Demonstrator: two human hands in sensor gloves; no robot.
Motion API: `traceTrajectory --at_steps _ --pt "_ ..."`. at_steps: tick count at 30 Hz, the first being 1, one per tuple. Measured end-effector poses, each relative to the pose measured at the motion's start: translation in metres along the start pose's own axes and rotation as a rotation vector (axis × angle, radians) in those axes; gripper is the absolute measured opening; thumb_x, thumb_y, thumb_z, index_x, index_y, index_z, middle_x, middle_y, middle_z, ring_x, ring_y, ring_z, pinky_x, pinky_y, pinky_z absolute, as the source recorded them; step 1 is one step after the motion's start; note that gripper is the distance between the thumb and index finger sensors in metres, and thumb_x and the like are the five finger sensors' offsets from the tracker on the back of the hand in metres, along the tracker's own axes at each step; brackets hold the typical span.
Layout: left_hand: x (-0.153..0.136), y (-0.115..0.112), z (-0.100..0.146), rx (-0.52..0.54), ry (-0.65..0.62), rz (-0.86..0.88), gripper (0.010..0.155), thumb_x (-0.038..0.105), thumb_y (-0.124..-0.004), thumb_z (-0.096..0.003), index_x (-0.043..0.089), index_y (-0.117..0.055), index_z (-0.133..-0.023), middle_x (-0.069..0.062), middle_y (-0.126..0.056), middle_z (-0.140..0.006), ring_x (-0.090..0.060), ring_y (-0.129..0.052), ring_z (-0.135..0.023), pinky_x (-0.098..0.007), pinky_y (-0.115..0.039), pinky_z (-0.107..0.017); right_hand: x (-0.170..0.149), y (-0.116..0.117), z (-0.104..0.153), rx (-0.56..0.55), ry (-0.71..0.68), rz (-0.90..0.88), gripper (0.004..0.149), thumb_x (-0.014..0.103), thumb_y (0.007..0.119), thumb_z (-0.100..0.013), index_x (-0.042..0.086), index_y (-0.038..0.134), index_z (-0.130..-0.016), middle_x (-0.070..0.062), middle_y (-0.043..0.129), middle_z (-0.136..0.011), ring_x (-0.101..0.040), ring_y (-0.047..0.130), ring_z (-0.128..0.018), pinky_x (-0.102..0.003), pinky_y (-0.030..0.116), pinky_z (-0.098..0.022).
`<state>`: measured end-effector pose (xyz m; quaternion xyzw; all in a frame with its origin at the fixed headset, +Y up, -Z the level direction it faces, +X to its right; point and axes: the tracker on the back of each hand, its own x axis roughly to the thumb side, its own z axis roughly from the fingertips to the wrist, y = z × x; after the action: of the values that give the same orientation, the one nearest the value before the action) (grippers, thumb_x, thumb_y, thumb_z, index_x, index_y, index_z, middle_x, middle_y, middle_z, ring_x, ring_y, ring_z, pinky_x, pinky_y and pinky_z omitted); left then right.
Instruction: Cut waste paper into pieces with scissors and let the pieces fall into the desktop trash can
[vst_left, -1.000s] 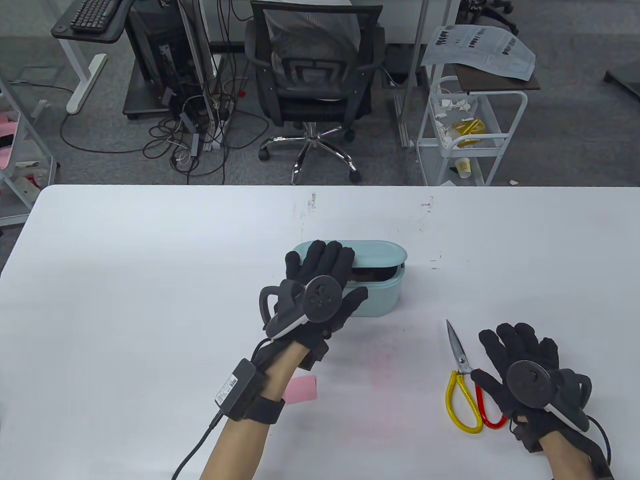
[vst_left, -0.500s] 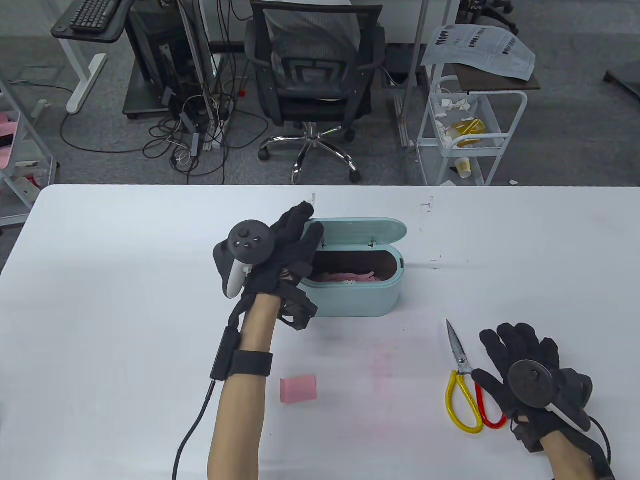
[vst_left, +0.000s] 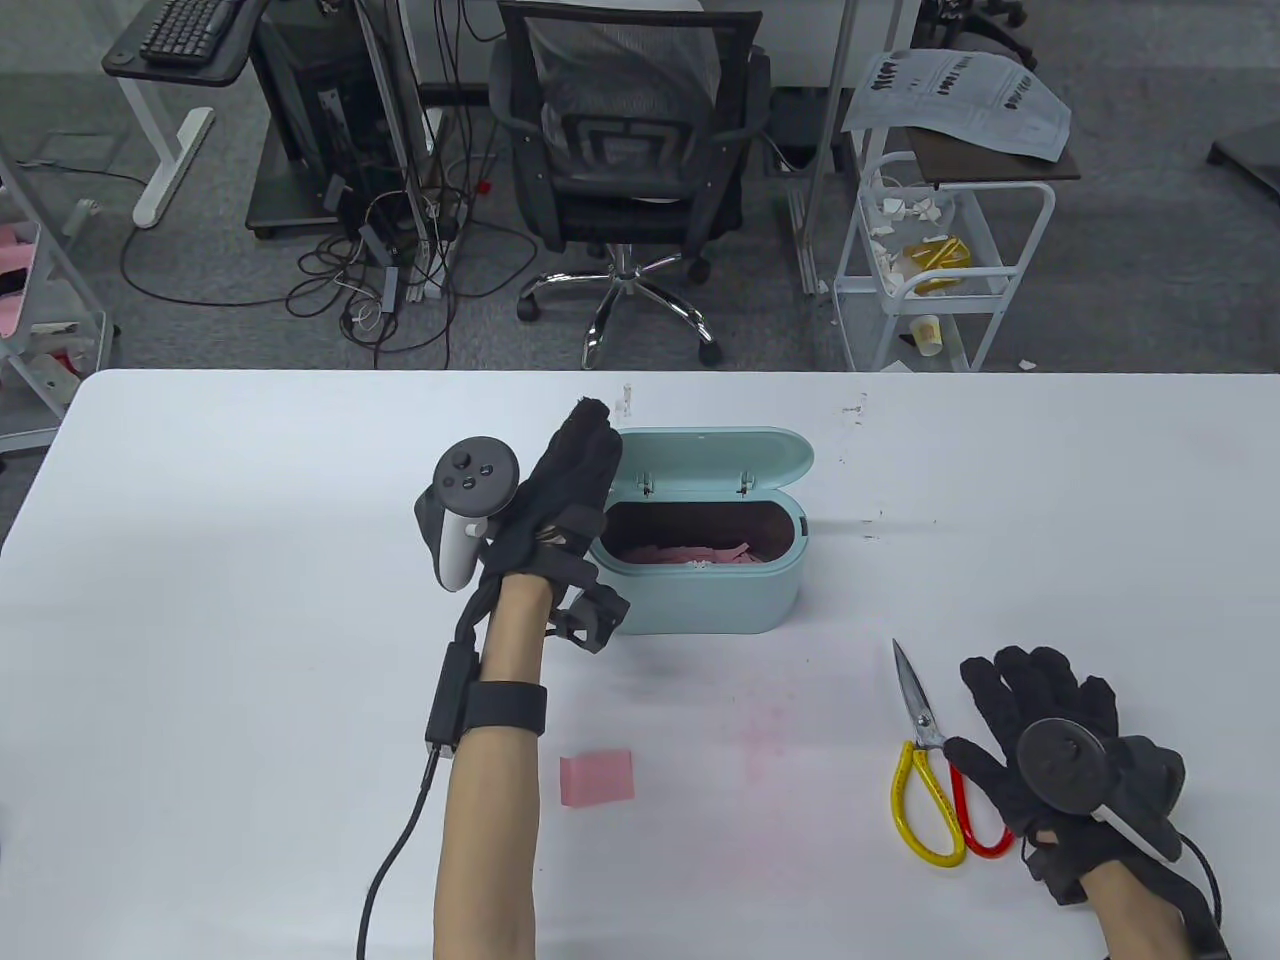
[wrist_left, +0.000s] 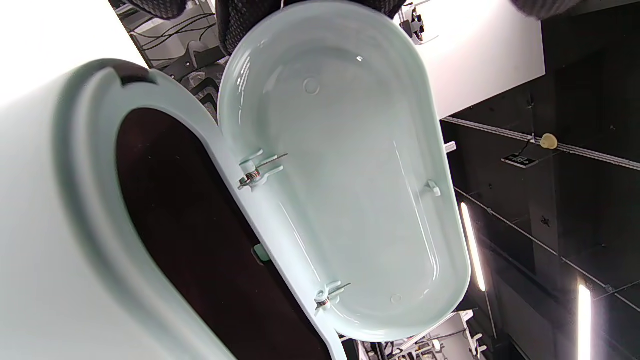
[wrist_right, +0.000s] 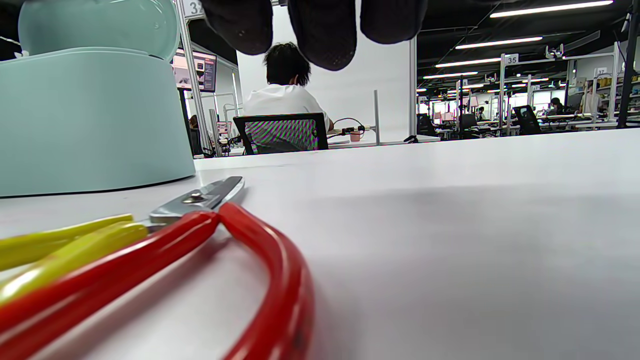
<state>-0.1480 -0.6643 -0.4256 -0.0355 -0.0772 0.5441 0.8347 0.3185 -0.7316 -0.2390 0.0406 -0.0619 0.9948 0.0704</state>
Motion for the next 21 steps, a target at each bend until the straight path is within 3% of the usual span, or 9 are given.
traceTrajectory --at_steps 7,10,13,21 --pt "0.005 0.011 0.021 0.053 -0.062 -0.056 0.088 0.078 -0.050 -0.0493 0.027 -0.034 -0.119 -0.011 -0.038 -0.128 -0.041 -0.041 -0.118 -0.067 -0.035 -0.078 0.000 0.000 0.000 0.002 -0.007 -0.001 0.082 0.074 0.053 -0.031 0.037 0.050 -0.104 -0.001 0.051 -0.111 -0.041 0.046 -0.106 -0.070 0.038 -0.070" --pt "0.010 0.017 0.039 0.083 -0.098 -0.187 0.087 0.077 -0.051 -0.0493 0.026 -0.036 -0.118 -0.012 -0.039 -0.127 -0.041 -0.040 -0.118 -0.067 -0.036 -0.077 0.001 0.000 0.000 -0.002 -0.008 0.002 0.082 0.074 0.053 -0.031 0.036 0.050 -0.104 -0.001 0.050 -0.111 -0.041 0.046 -0.106 -0.070 0.038 -0.069" --pt "0.009 0.022 0.066 0.104 -0.097 -0.358 0.085 0.076 -0.052 -0.0494 0.027 -0.040 -0.118 -0.011 -0.041 -0.127 -0.041 -0.041 -0.118 -0.066 -0.037 -0.078 0.001 0.001 0.000 -0.006 -0.009 -0.001 0.082 0.074 0.053 -0.031 0.036 0.050 -0.104 -0.001 0.051 -0.111 -0.041 0.046 -0.106 -0.070 0.038 -0.069" --pt "-0.022 0.024 0.135 0.163 -0.073 -0.617 0.085 0.075 -0.054 -0.0486 0.026 -0.042 -0.118 -0.011 -0.041 -0.127 -0.040 -0.038 -0.118 -0.067 -0.033 -0.077 -0.001 0.005 -0.001 0.006 0.000 0.001 0.081 0.074 0.053 -0.031 0.037 0.050 -0.103 -0.001 0.051 -0.111 -0.041 0.046 -0.106 -0.070 0.038 -0.069"
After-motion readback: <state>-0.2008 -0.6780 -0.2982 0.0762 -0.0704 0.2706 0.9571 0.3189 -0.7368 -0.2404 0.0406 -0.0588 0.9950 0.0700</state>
